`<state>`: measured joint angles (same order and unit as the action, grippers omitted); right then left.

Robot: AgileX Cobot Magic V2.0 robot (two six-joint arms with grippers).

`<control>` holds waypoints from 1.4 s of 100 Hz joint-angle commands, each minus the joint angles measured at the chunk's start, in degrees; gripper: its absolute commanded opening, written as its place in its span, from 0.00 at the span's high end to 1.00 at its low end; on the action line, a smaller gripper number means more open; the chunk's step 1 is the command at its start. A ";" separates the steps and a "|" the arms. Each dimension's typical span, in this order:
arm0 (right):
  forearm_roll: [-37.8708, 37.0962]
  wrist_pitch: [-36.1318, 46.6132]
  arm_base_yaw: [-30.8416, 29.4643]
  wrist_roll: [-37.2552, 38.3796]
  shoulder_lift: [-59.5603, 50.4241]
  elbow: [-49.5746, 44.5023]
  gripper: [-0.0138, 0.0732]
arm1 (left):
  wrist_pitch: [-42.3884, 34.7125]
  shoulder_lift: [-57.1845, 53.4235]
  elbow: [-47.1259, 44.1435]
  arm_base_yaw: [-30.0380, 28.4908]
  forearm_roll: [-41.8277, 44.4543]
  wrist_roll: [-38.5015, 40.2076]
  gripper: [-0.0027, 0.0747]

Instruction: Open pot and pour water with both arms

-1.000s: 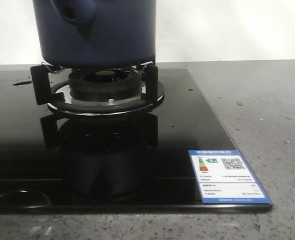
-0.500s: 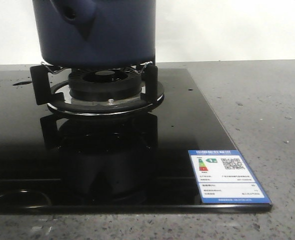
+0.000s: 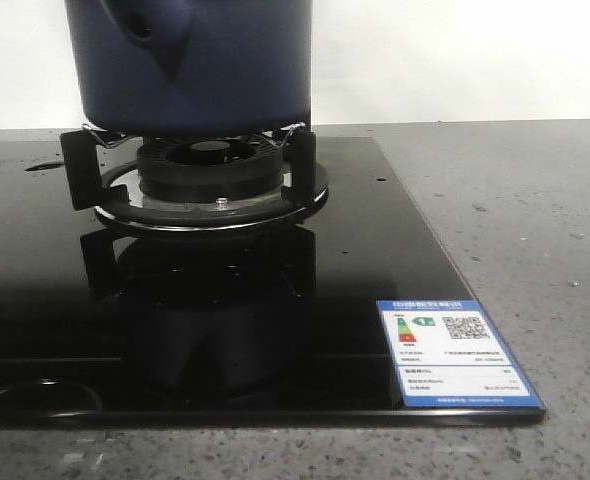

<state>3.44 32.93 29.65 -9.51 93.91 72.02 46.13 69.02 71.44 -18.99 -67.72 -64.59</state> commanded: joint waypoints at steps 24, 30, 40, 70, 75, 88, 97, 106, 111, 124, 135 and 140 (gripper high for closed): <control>-1.56 8.07 0.32 0.17 -3.63 1.49 0.91 | -1.59 -1.72 2.25 -0.17 -5.05 0.61 0.50; -1.56 8.49 0.32 0.17 -3.63 1.49 0.91 | -1.59 -1.72 2.25 -0.17 -5.05 0.61 0.50; -1.56 11.04 0.32 0.17 -3.63 0.97 0.91 | -1.59 -1.72 2.25 -0.17 -5.05 0.61 0.50; -2.15 16.57 0.32 0.17 -3.63 -1.14 0.91 | -1.59 -1.72 2.25 -0.17 -5.05 0.61 0.50; -2.47 17.90 0.32 0.17 -3.63 -1.48 0.91 | -1.59 -1.72 2.25 -0.17 -5.05 0.61 0.50; -3.44 20.44 0.32 0.17 -3.63 -1.48 0.91 | -1.59 -1.72 2.25 -0.17 -5.05 0.61 0.50; -3.87 22.19 0.32 0.17 -3.63 -1.48 0.91 | -1.59 -1.72 2.25 -0.17 -5.05 0.61 0.50; -3.87 24.23 0.32 0.17 -3.63 -1.48 0.91 | -1.59 -1.72 2.25 -0.17 -5.05 0.61 0.50; -3.87 25.15 0.32 0.17 -3.63 -1.48 0.91 | -1.59 -1.72 2.25 -0.17 -5.05 0.61 0.50; -3.87 25.67 0.32 0.17 -3.63 -1.48 0.91 | -1.59 -1.72 2.25 -0.17 -5.05 0.61 0.50; -3.87 25.67 0.32 0.17 -3.63 -1.48 0.91 | -1.52 -1.72 2.25 -0.17 -5.05 0.61 0.50; -3.87 25.85 0.32 0.17 -3.63 -1.48 0.91 | -1.52 -1.72 2.25 -0.17 -5.05 0.61 0.50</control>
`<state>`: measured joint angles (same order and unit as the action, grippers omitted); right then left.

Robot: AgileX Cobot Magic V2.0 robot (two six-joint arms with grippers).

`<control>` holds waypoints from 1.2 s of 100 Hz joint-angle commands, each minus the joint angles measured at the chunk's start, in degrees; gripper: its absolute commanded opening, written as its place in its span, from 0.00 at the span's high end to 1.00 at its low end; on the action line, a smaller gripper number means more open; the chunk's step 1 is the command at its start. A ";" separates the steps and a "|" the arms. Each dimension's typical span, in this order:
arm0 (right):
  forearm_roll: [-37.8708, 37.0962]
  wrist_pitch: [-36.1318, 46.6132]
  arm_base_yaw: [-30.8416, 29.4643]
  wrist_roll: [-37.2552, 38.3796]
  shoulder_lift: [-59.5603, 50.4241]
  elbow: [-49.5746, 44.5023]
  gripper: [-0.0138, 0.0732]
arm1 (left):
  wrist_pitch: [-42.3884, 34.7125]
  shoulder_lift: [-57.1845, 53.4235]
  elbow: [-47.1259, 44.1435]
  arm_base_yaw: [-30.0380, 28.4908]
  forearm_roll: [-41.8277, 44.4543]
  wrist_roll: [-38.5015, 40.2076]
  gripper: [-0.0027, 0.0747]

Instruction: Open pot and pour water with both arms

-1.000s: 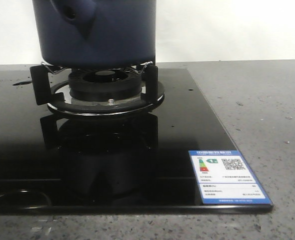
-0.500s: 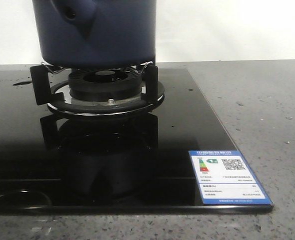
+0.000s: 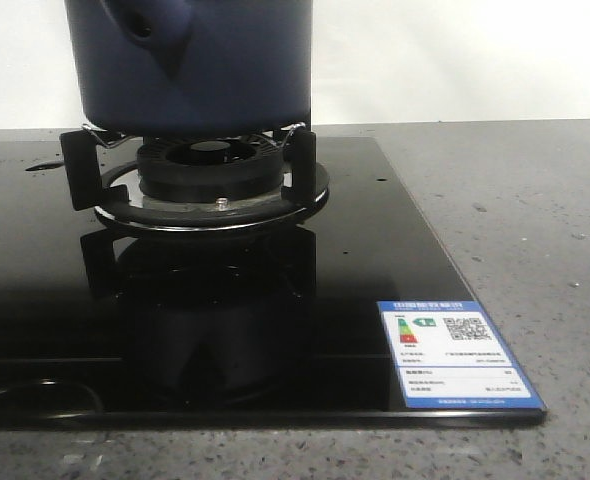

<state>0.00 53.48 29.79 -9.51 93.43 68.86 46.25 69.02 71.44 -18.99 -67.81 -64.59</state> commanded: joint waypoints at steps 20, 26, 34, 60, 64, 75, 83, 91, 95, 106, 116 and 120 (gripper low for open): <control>-0.43 5.30 0.18 0.17 -3.15 1.67 0.91 | -1.55 -1.72 2.25 -0.17 -4.96 0.61 0.50; -0.43 5.30 0.18 0.17 -3.15 1.67 0.91 | -1.50 -1.72 2.25 -0.17 -5.11 0.61 0.50; -0.43 5.30 0.18 0.17 -3.15 1.67 0.91 | -1.29 -1.72 2.25 -0.17 -5.81 0.61 0.50; -0.43 3.74 0.18 0.17 -3.28 1.99 0.91 | 1.00 -1.72 2.25 0.26 -7.73 0.26 0.50; 0.00 2.88 0.18 0.17 -3.62 1.99 0.91 | 1.00 -1.72 2.25 0.95 -7.73 0.15 0.50; 0.00 -6.44 -0.40 0.17 -6.04 1.99 0.91 | 0.90 -1.64 2.25 4.14 -7.73 -1.30 0.50; 0.77 -14.10 -1.37 0.17 -8.76 1.99 0.91 | 0.66 -1.64 2.25 6.83 -7.86 -1.58 0.50; 3.16 -23.34 -3.25 0.17 -11.84 1.99 0.91 | 0.66 -1.64 2.25 9.53 -8.24 -2.57 0.50; 4.67 -28.86 -4.42 0.17 -13.58 2.23 0.91 | 0.66 -1.64 2.25 11.02 -8.75 -2.71 0.50; 7.29 -47.44 -9.86 0.17 -17.23 4.64 0.91 | 0.60 -1.64 2.25 14.17 -9.24 -2.97 0.50; 7.70 -66.23 -16.12 0.17 -18.81 8.93 0.91 | 0.60 -1.64 2.25 16.09 -9.24 -2.97 0.50; 7.70 -76.37 -18.39 0.17 -18.83 11.07 0.91 | 0.51 -1.64 2.25 16.61 -9.24 -2.97 0.50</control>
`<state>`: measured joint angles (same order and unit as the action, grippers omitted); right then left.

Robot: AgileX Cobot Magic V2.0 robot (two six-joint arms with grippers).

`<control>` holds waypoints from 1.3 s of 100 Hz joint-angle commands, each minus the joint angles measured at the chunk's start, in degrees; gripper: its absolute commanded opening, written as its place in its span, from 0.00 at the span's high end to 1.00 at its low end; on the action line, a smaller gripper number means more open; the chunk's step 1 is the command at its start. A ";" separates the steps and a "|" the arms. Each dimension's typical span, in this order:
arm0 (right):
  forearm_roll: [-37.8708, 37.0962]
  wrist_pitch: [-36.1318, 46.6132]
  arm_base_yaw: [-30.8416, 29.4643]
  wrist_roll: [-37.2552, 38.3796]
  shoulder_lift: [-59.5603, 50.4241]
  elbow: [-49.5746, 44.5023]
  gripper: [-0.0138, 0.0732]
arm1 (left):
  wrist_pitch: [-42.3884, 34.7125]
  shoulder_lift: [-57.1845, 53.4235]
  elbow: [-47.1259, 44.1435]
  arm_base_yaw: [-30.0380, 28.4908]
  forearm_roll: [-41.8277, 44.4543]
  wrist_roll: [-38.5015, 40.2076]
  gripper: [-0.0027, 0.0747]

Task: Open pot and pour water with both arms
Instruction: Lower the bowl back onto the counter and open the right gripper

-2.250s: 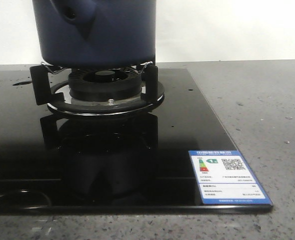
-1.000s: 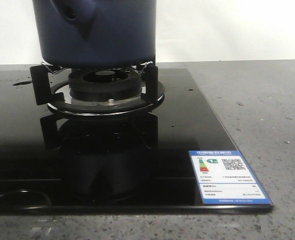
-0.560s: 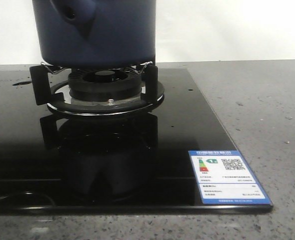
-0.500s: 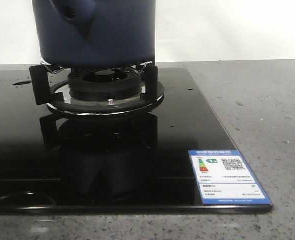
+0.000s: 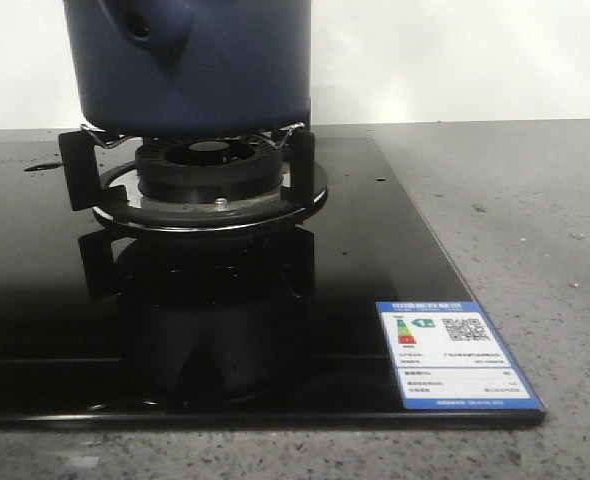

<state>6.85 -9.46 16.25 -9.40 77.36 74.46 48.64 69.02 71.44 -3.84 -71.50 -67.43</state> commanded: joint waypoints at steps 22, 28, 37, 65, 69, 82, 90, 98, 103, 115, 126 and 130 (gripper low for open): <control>0.85 -42.91 -16.12 0.06 -0.88 8.82 0.91 | -1.88 -1.64 2.25 4.05 -7.55 -0.66 0.50; 0.85 -47.53 -17.84 0.06 0.46 8.53 0.91 | -1.88 -1.64 2.25 4.77 -7.70 -1.32 0.50; 0.85 -49.40 -19.10 0.06 2.13 6.92 0.91 | -1.88 -1.64 2.25 5.50 -7.97 -1.40 0.50; 0.99 -42.37 -19.37 0.06 2.99 -2.70 0.91 | -1.54 -1.64 2.25 6.75 -7.97 -1.40 0.50; 0.99 -41.41 -19.37 0.06 3.08 -3.50 0.91 | -1.54 -1.64 2.25 6.75 -7.97 -1.40 0.50; 0.99 -40.38 -19.37 0.06 4.17 -4.65 0.91 | -1.45 -1.64 2.25 6.75 -7.97 -1.40 0.50; 0.99 -39.89 -19.37 0.06 4.97 -4.93 0.91 | -1.41 -1.64 2.25 6.75 -7.97 -1.40 0.50; 1.03 -39.84 -19.37 0.06 5.81 -5.06 0.91 | -1.31 -1.64 2.25 6.75 -7.97 -1.40 0.50; 1.03 -39.60 -19.37 0.06 6.08 -5.06 0.91 | -1.31 -1.64 2.25 6.75 -7.97 -1.40 0.50; 1.12 -38.51 -19.37 0.06 6.20 -5.06 0.91 | -1.31 -1.64 2.25 6.75 -7.97 -1.40 0.50; 1.12 -38.53 -19.37 0.06 6.20 -5.06 0.89 | -1.31 -1.64 2.25 6.75 -7.97 -1.40 0.50; 1.12 -38.84 -19.37 -0.05 6.20 -5.06 0.85 | -1.31 -1.64 2.25 6.75 -7.97 -1.40 0.50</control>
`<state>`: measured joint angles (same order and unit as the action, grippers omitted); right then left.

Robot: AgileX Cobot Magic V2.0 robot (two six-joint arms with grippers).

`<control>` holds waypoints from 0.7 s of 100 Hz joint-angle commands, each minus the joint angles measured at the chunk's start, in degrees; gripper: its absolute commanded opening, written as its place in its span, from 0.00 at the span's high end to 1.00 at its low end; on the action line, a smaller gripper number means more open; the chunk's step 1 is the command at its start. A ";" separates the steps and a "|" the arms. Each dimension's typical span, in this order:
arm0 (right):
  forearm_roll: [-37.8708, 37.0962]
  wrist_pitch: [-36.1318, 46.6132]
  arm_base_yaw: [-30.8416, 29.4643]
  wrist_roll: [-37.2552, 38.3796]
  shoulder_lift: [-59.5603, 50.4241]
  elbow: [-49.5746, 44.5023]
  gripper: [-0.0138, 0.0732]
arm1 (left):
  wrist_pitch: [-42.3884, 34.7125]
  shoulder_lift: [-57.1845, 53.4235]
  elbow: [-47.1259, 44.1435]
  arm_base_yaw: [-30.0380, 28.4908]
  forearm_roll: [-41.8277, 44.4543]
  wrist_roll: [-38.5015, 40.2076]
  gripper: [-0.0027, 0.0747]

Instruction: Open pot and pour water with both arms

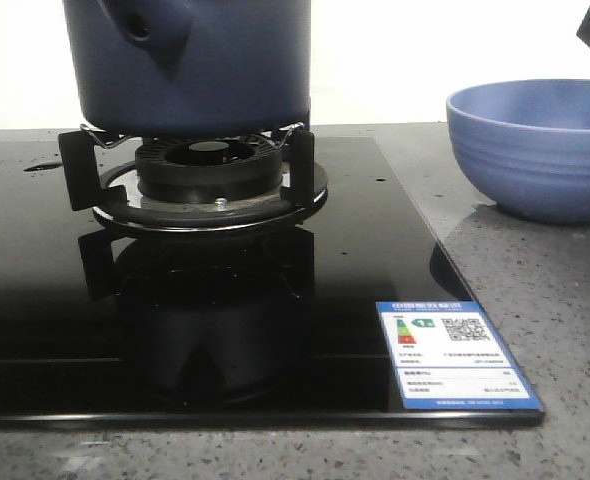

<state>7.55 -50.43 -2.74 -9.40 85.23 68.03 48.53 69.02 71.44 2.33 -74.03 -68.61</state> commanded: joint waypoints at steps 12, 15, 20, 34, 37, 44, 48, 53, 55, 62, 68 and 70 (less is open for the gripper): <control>0.41 0.75 -0.39 -0.05 -1.79 1.71 0.58 | -1.21 -1.64 2.25 0.58 -5.45 -0.23 0.50; 0.41 0.47 -0.39 -0.05 -2.01 1.77 0.49 | -1.21 -1.64 2.25 0.58 -5.45 -0.23 0.50; 0.41 -0.07 -0.39 -0.05 -2.66 2.14 0.40 | -1.21 -1.64 2.25 0.58 -5.45 -0.23 0.50; 0.41 -2.39 -0.39 -0.05 -6.27 4.13 0.35 | -1.18 -1.40 2.25 1.25 -5.45 -0.40 0.50; 0.41 -2.64 -0.39 -0.05 -7.38 4.44 0.35 | -1.18 -1.36 2.25 1.62 -5.45 -0.52 0.50; 0.41 -3.15 -0.39 -0.05 -10.31 5.20 0.35 | -0.97 -0.50 2.25 2.87 -5.45 -1.39 0.50; 0.53 -3.15 -0.39 -0.05 -12.35 5.21 0.35 | -0.86 0.22 2.25 3.87 -5.45 -2.07 0.50; 0.53 -3.15 -0.39 -0.05 -14.98 5.21 0.35 | -0.86 1.22 2.25 5.05 -5.45 -2.39 0.50; 0.53 -3.16 -0.39 -0.05 -15.65 5.21 0.35 | -0.86 1.67 2.25 5.54 -5.45 -2.84 0.50; 0.53 -3.67 -0.39 -0.16 -18.81 5.21 0.35 | -0.98 3.29 2.25 7.18 -5.45 -4.30 0.50; 0.53 -4.19 -0.39 -0.51 -21.59 5.21 0.35 | -0.98 4.64 2.25 8.35 -5.45 -6.76 0.50; 0.53 -4.37 -0.39 -0.51 -22.47 5.21 0.35 | -1.08 5.19 2.25 8.73 -5.45 -7.85 0.50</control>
<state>7.77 -56.22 -2.74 -9.40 67.85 71.36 48.64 73.92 71.49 9.31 -74.25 -73.11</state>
